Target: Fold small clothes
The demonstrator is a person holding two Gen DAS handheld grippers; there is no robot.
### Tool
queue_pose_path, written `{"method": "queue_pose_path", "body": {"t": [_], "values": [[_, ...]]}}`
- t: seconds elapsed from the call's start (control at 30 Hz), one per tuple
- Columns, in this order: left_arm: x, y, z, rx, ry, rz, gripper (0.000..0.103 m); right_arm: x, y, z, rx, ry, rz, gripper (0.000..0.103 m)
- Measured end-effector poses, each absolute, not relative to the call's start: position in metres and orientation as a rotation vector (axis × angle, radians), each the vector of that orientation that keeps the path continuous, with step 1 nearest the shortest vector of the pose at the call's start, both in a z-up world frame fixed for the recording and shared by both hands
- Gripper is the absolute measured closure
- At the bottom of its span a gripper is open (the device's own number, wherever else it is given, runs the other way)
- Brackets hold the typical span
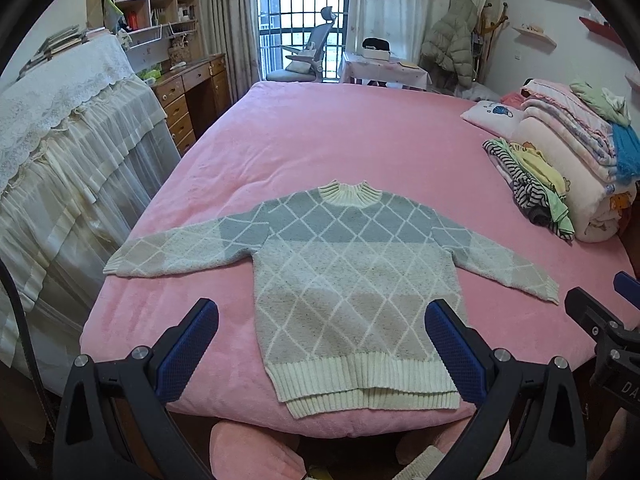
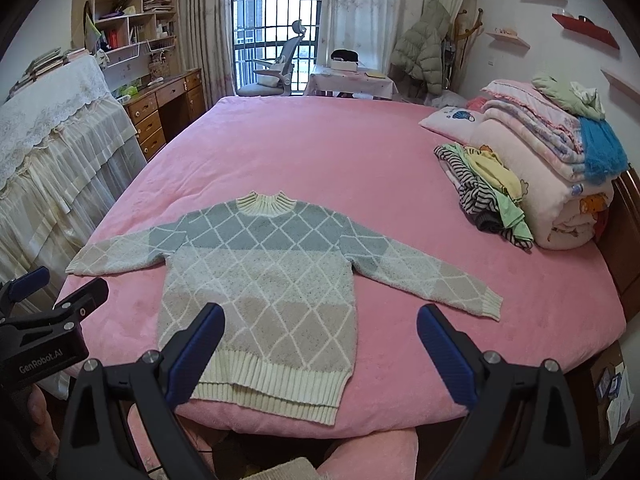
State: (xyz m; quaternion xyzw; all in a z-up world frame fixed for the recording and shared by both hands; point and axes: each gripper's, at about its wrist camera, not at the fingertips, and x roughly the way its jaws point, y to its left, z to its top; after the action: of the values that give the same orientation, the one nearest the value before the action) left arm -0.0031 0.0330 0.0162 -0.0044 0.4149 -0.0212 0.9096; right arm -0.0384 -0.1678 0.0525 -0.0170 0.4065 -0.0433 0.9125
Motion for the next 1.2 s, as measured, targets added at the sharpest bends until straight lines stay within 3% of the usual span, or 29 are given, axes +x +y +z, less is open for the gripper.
{"method": "queue_pose_path", "body": {"t": [0.67, 1.2], "values": [[0.053, -0.017, 0.027, 0.106, 0.823, -0.068, 0.0, 0.008, -0.209, 0.047, 0.001, 0.857, -0.038, 0.006], [0.12, -0.135, -0.007, 0.226, 0.821, -0.223, 0.0, 0.027, -0.318, 0.034, 0.016, 0.837, -0.247, 0.006]]}}
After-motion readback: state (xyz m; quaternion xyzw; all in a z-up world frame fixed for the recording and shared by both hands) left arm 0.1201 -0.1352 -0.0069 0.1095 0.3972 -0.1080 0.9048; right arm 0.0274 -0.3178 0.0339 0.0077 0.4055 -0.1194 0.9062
